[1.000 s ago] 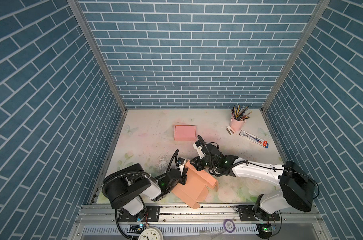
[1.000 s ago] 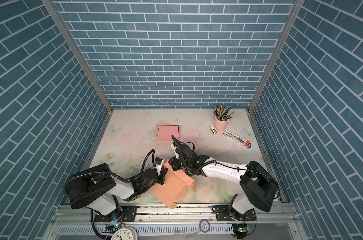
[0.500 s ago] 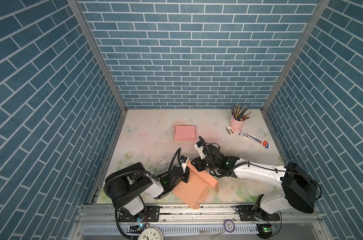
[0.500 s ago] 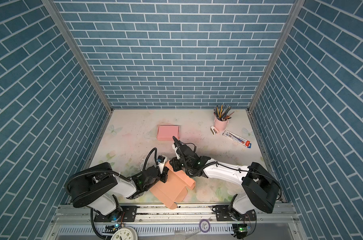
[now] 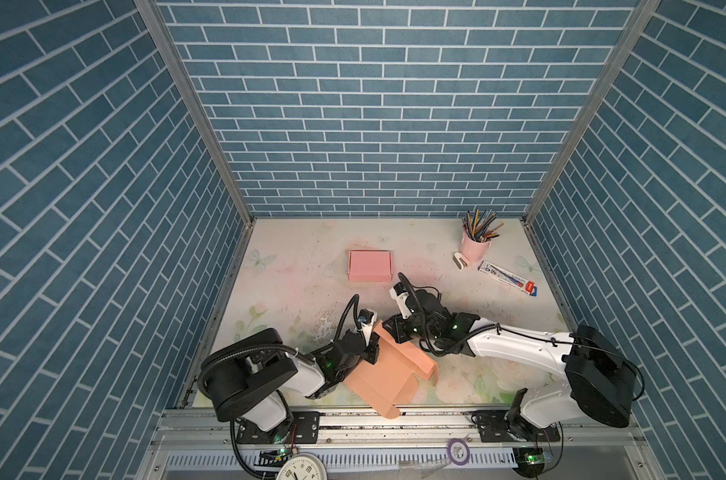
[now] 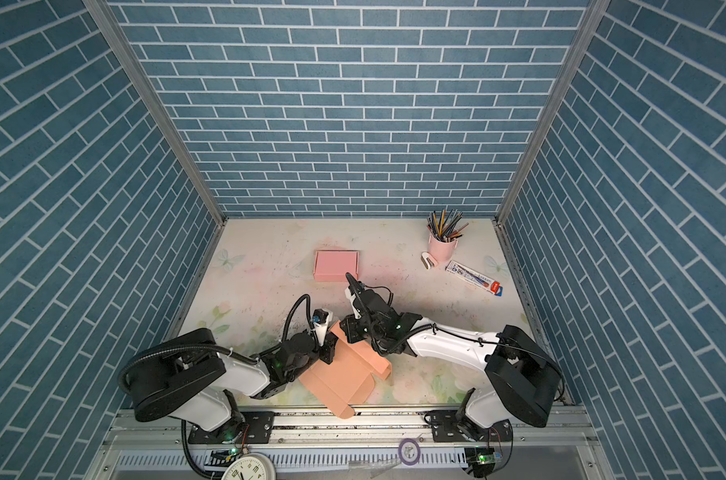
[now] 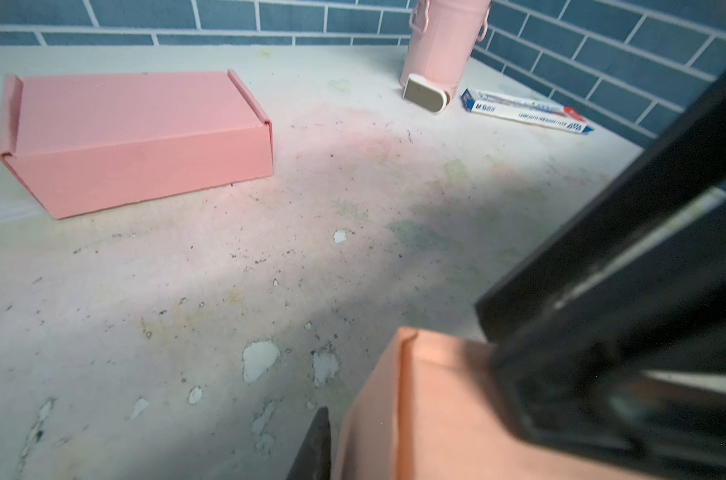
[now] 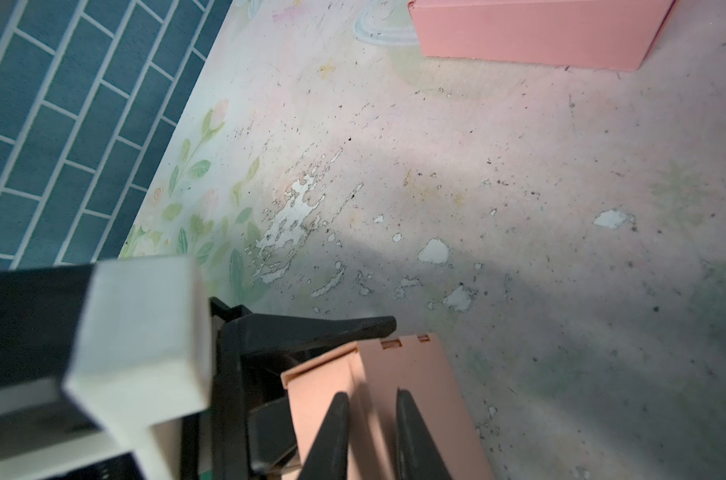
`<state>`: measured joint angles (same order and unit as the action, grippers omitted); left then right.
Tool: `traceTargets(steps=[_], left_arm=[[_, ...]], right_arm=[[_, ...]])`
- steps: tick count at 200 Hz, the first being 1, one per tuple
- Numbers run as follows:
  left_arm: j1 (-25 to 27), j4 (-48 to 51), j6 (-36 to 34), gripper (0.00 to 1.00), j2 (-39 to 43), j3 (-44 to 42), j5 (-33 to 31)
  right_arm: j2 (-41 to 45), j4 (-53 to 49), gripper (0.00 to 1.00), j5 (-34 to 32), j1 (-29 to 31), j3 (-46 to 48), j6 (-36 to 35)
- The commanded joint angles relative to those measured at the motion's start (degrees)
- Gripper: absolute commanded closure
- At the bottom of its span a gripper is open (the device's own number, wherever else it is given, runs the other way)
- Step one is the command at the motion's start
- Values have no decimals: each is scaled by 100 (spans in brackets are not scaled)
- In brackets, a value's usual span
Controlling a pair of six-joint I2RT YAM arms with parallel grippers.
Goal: Fold the paper box
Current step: 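Hold the upright tan walls with both grippers, keeping the box shape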
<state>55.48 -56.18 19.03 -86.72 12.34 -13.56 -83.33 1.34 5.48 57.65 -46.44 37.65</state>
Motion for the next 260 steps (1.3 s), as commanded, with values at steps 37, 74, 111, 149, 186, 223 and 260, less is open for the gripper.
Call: traceTargets(steps=[37,74,111,149,186,223,260], left_arm=[[18,224,-2,85,309,40,-204],[17,134,28,89,270,45,-191],[22,91,17,88,137,36,-269],[23,32,57,82,41,-18,-276],[21,-47,54,82,-96,-38,-323],[22,-296,8,85,-518,12,-296],[17,-371,8,85,-613,5,-309]], right_arm=[[1,-669,79,-134,36,214,128],[105,-666,79,-146,46,241,155],[111,-649,79,-185,46,223,137],[97,-597,79,-178,45,258,155],[102,-607,79,-205,48,270,146],[65,-619,80,-195,45,224,138],[67,-634,80,-214,45,226,168]])
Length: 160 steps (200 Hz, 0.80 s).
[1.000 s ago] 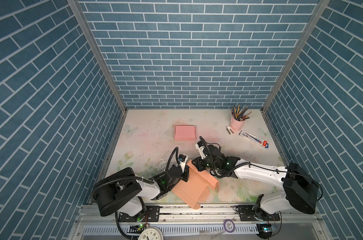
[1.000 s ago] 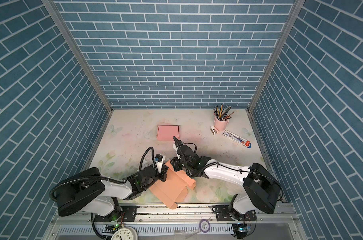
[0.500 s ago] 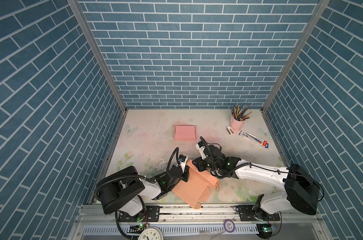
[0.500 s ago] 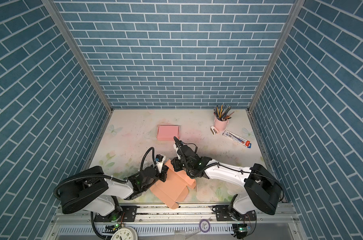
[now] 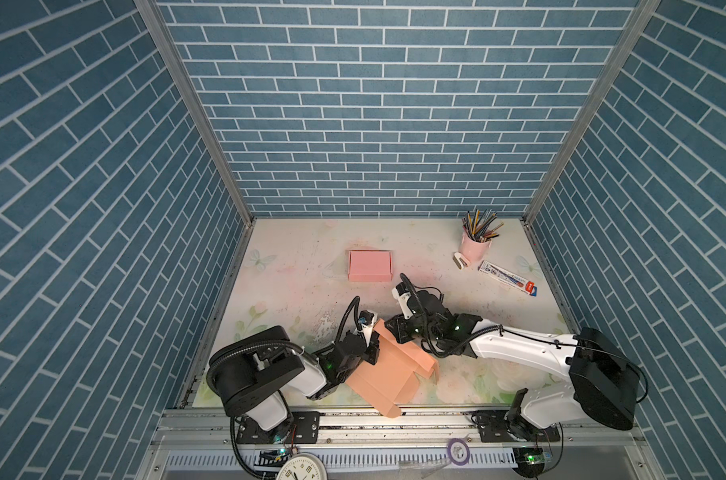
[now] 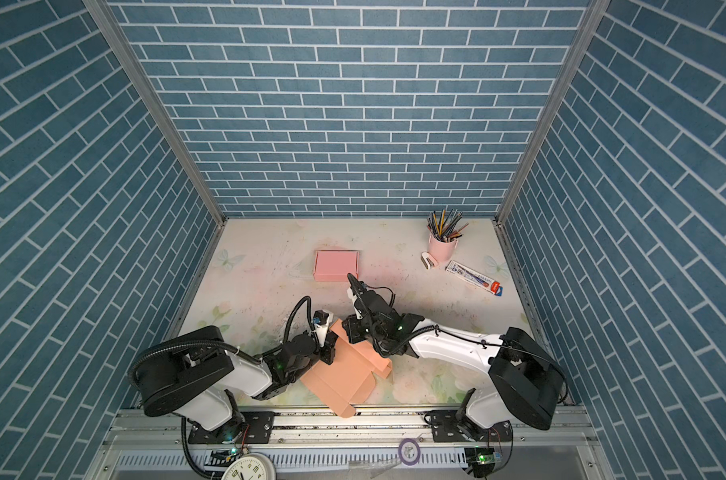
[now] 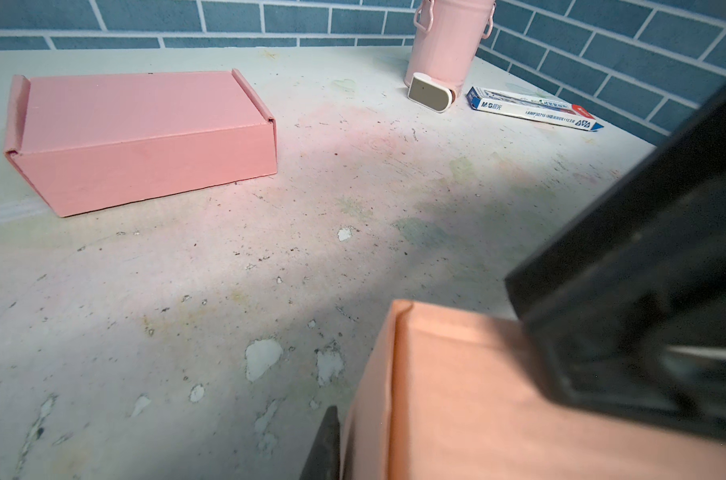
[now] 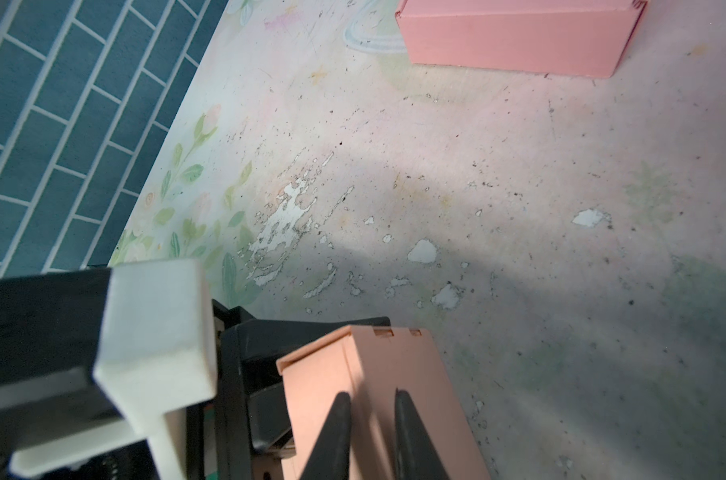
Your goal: Fold the paper box
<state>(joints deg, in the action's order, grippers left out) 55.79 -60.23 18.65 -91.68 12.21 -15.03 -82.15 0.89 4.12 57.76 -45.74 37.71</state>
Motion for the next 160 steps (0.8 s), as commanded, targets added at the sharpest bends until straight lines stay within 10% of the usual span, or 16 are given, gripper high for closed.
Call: traceTargets(steps=[1,160], left_arm=[[-14,36,48,85,-115,14,-165],[-15,504,0,86,724,-20,-164]], right_arm=[[-53,-584,79,-78,34,155,159],[-113,-601,80,-78,34,59,96]])
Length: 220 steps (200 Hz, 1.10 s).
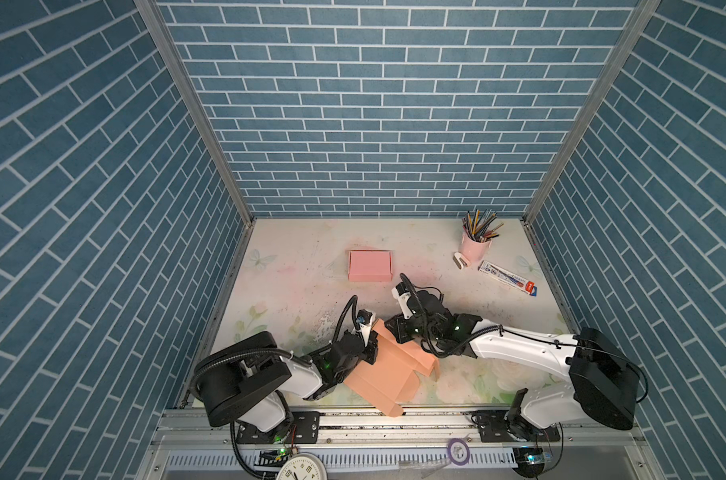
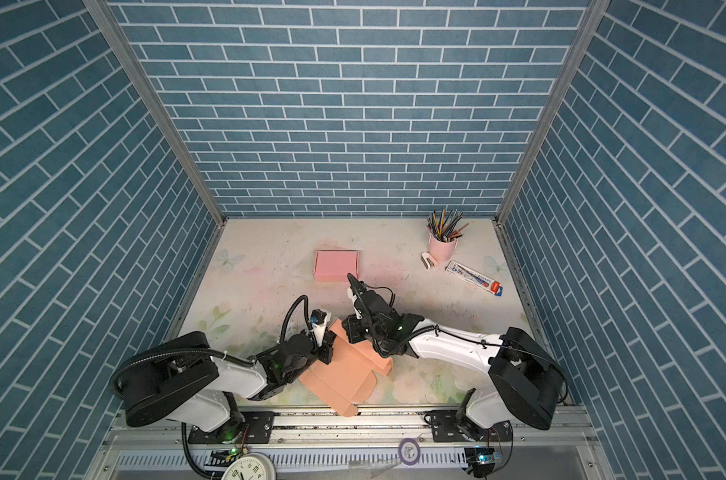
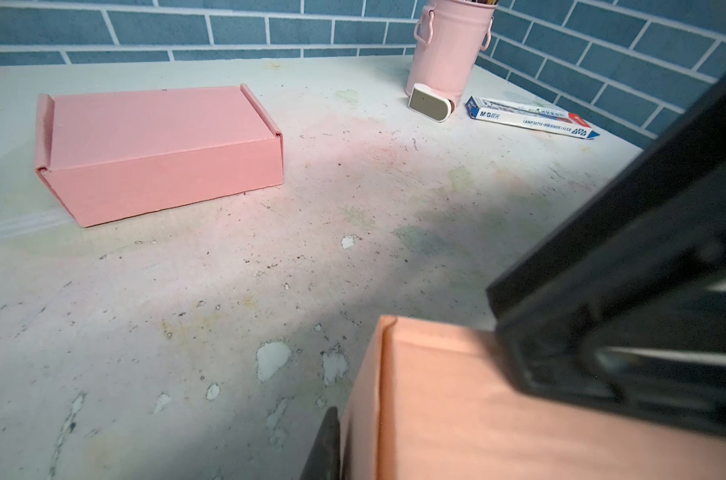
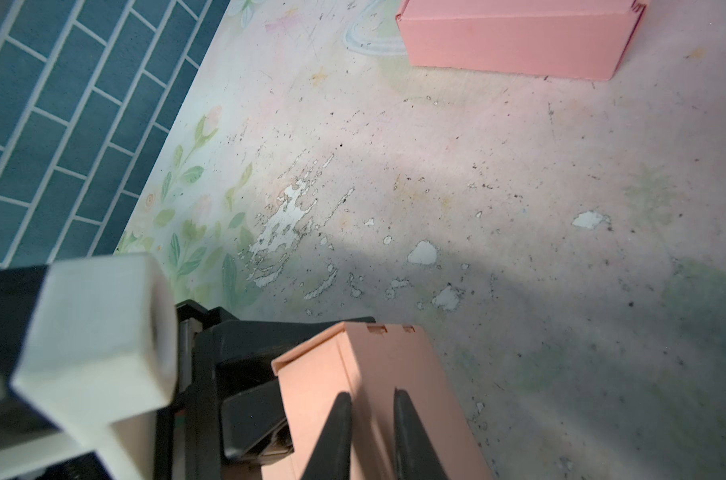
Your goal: Fold the paper box
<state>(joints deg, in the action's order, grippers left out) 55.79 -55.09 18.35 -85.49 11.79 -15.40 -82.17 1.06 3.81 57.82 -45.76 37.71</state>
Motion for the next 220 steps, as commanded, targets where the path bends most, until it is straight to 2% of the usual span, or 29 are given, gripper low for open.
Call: traceTargets(steps=[1,57,94,110,130,161,195,220], left_arm=[[-15,-10,30,86,104,19,-124],[-38,287,164,91,393,30,-168],[-374,884,409,91,789,130,78],[-718,1117,525,91,1028,113,289],[-1197,1508,684,91,1318,179,663],[-1558,2436,875,91,1551,564,843],[-1643,2881,1185,91,1594,722,703],[-1646,2899,1324,91,1697,636,603]], right_arm=[[-108,-617,80,-47,27,55,100],[66,-1164,79,-262,30,-347,-129],[606,-1996,72,-1062,106,-1003,-551],[1007,-2108,71,-1440,258,-1116,-725],[1399,-2223,79,-1654,315,-1131,-668],[1612,-2347,88,-1683,404,-1206,-799],[1216,-2803,97,-1885,510,-1596,-1065],[945,-2892,98,-2094,505,-1603,-1087]])
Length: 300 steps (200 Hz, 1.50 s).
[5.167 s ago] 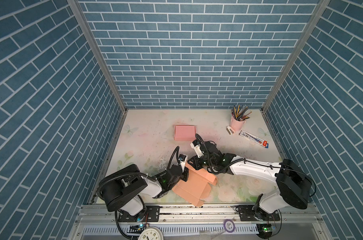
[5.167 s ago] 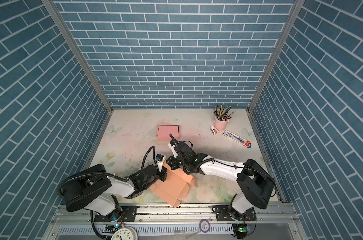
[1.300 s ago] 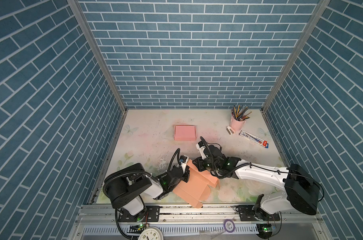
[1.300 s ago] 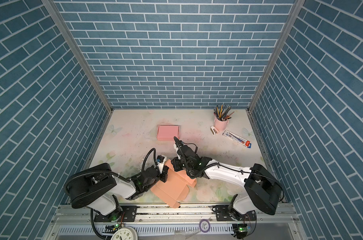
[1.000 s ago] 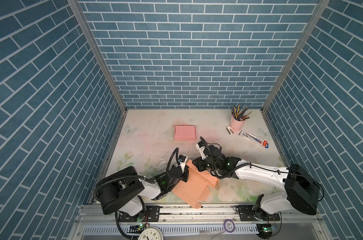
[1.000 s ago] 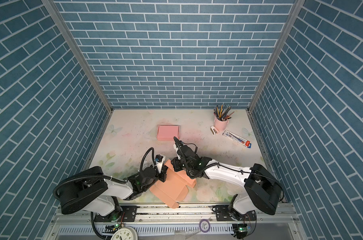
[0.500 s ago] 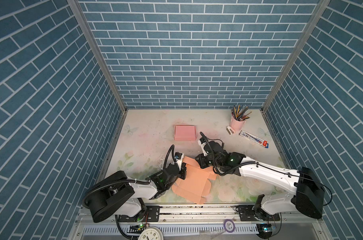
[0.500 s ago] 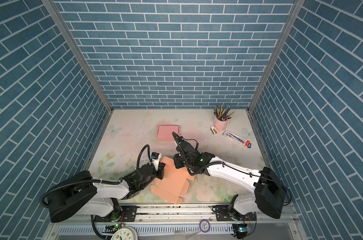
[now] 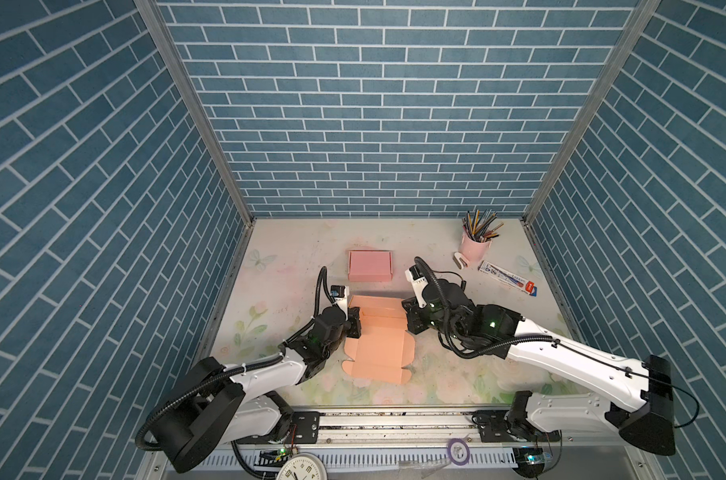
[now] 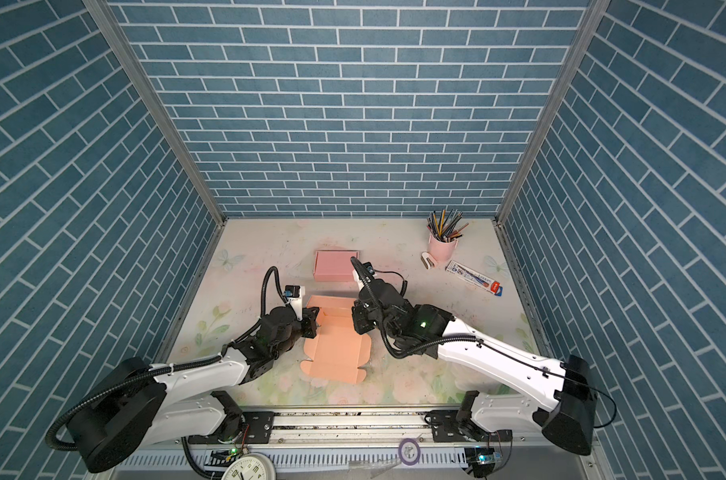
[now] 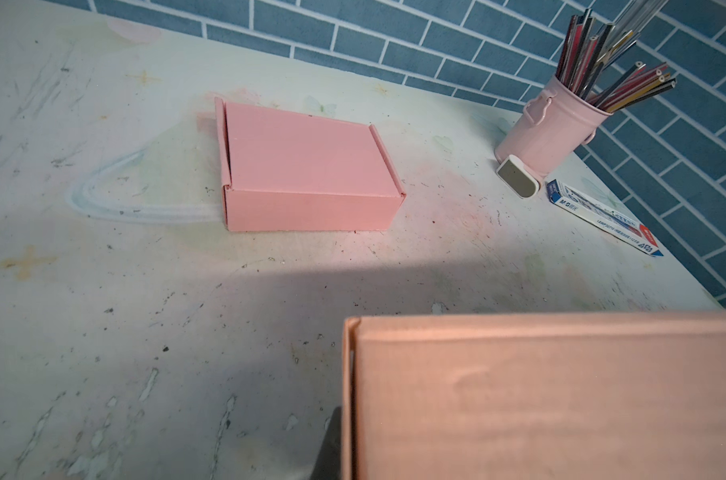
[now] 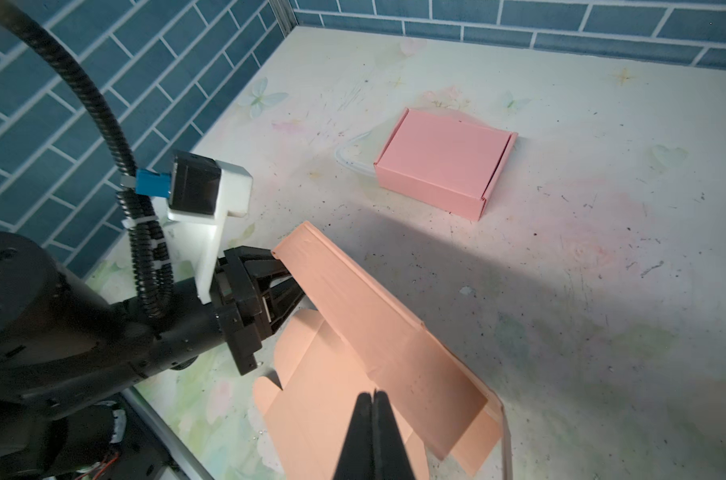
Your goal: Fold the paper box
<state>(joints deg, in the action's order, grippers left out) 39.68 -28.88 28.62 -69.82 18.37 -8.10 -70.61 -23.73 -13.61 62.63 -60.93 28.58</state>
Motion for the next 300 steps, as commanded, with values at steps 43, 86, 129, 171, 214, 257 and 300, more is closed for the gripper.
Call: traceTargets(steps=[43,86,129,171,214,257,300], left_arm=[[-44,419,360,93,392,-131,-284],[-50,375,357,93,433,-163,-224],[-40,290,369,93,499,-188,-71],[-214,-134,454,93,496,-323,478],[-497,-118,604,94,632,-315,852],[-1159,507,531,94,1049,-165,1433],[-1920,964,594,94,1411,48,2265]], right_arm=[[-561,-536,100,-457,12,-101,-92],[-873,-586,100,-629,8,-283,-40],[-1063,-348,100,-462,-5,-399,-180],[-1042,-87,100,-210,-31,-455,-249],[-795,266,100,35,-76,-349,-411],[289,1167,80,209,-80,300,-788],[1301,1763,63,406,-356,1031,-707]])
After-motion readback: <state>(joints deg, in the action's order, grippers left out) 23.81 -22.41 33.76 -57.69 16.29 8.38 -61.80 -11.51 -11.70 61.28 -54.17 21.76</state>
